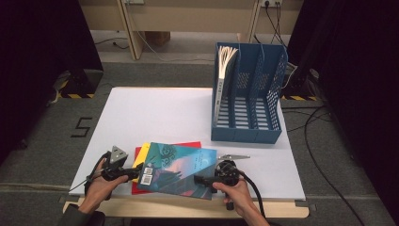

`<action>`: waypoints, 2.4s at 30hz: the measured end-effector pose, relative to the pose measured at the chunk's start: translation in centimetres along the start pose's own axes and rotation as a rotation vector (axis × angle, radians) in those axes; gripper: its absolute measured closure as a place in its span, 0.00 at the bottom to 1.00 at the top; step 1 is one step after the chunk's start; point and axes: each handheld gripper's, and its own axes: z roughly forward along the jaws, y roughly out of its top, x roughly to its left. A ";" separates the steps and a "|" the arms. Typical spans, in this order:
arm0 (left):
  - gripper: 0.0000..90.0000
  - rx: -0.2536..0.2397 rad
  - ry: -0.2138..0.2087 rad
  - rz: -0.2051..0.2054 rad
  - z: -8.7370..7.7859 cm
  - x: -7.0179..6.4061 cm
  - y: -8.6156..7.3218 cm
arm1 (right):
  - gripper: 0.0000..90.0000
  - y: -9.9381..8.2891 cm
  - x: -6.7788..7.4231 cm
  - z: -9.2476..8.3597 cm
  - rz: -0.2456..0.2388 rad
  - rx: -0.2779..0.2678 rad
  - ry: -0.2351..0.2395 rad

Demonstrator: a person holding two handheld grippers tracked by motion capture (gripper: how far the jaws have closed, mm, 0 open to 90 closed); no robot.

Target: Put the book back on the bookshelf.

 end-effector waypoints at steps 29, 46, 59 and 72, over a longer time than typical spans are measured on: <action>0.42 -0.036 0.000 -0.012 0.2 -1.6 -0.2 | 0.75 10.2 2.1 -3.2 -0.114 -0.055 0.039; 0.15 -0.064 0.054 -0.024 2.3 -4.3 0.9 | 0.78 20.9 13.2 -1.1 -0.481 0.107 -0.081; 0.17 -0.078 0.075 -0.064 1.9 -4.2 0.4 | 0.59 18.7 18.3 -1.5 -0.519 0.128 -0.044; 0.16 -0.074 0.065 -0.073 1.9 -3.8 0.3 | 0.50 17.1 18.9 -2.5 -0.536 0.119 0.026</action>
